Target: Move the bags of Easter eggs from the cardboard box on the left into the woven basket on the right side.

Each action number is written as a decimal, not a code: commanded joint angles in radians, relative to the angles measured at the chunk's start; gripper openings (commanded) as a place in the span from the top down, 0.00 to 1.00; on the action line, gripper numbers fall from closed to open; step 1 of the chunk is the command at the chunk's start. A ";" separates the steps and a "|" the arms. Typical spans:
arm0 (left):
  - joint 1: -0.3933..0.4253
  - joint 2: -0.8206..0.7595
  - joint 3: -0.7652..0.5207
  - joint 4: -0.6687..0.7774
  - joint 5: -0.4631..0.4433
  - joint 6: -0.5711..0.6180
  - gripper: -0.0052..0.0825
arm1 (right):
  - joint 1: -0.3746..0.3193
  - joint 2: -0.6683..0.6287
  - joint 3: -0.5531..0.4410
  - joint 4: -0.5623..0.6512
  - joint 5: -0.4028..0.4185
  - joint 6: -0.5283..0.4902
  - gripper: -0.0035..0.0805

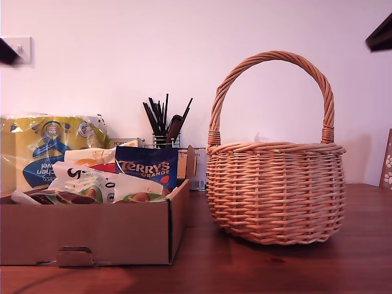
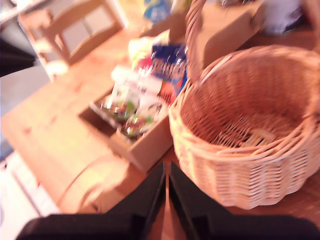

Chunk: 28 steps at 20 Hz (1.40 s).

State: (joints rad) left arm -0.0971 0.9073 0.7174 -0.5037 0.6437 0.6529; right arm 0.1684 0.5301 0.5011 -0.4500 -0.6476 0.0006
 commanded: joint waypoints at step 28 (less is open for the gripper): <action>-0.218 0.716 0.207 0.070 -0.358 0.374 0.15 | 0.021 0.056 -0.002 0.003 0.003 -0.054 0.97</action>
State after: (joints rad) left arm -0.3065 1.5860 0.9470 -0.4156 0.2855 1.0142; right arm 0.1856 0.5869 0.5011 -0.4500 -0.6441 -0.0505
